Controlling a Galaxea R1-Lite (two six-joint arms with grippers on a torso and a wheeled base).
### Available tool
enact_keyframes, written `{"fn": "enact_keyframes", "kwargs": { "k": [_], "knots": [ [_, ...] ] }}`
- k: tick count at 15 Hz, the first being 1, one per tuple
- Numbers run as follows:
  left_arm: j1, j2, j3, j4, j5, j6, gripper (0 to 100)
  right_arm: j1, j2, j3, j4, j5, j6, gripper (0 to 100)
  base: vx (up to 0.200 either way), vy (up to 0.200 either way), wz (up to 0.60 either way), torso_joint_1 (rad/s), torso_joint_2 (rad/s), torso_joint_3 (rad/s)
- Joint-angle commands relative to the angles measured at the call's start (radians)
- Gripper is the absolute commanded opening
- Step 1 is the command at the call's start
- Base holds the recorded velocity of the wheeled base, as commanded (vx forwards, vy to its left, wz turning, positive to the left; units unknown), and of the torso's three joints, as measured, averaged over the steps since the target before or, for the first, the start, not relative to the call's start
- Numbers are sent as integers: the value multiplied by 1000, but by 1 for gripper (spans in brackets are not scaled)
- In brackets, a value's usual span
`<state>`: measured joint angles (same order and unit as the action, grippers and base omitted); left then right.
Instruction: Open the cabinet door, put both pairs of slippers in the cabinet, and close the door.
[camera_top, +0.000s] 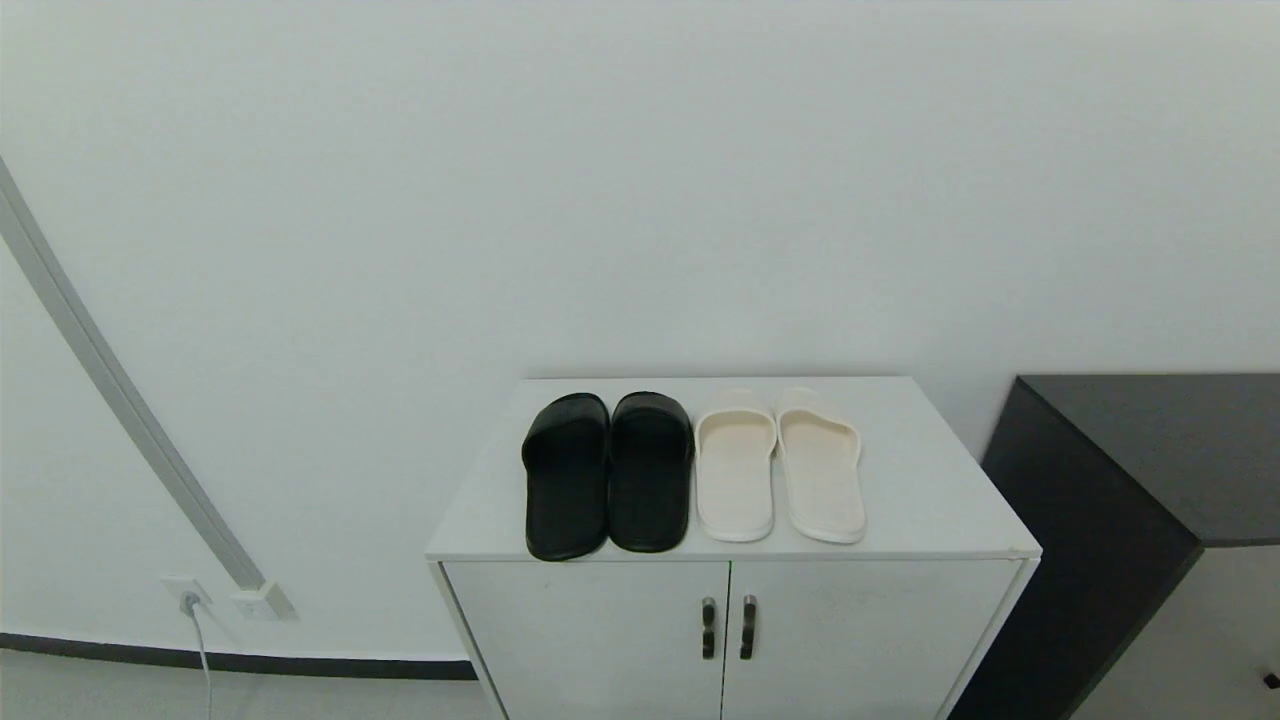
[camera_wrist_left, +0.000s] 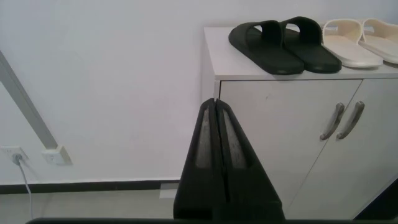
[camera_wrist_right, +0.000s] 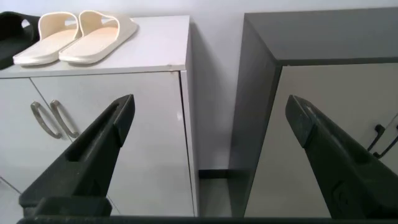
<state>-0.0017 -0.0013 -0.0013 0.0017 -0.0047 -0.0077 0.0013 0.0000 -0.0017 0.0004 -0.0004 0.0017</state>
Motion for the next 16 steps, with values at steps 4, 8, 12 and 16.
{"fn": "enact_keyframes", "kwargs": {
  "k": [4, 8, 12, 16],
  "knots": [
    [0, 1, 1, -2, 3, -5, 0, -3, 0, -3, -2, -12, -20, 100, 0, 0, 0, 0, 0, 0],
    [0, 1, 1, -2, 3, 0, 0, 46, 179, -250, 50, 13, 37, 100, 0, 0, 0, 0, 0, 0],
    [0, 1, 1, -2, 2, 3, 0, 74, 578, -247, -56, 56, -34, 100, 0, 0, 0, 0, 0, 0],
    [0, 1, 1, -2, 3, 5, 0, 201, 887, -299, -272, 17, -23, 100, 0, 0, 0, 0, 0, 0]
  ]
}}
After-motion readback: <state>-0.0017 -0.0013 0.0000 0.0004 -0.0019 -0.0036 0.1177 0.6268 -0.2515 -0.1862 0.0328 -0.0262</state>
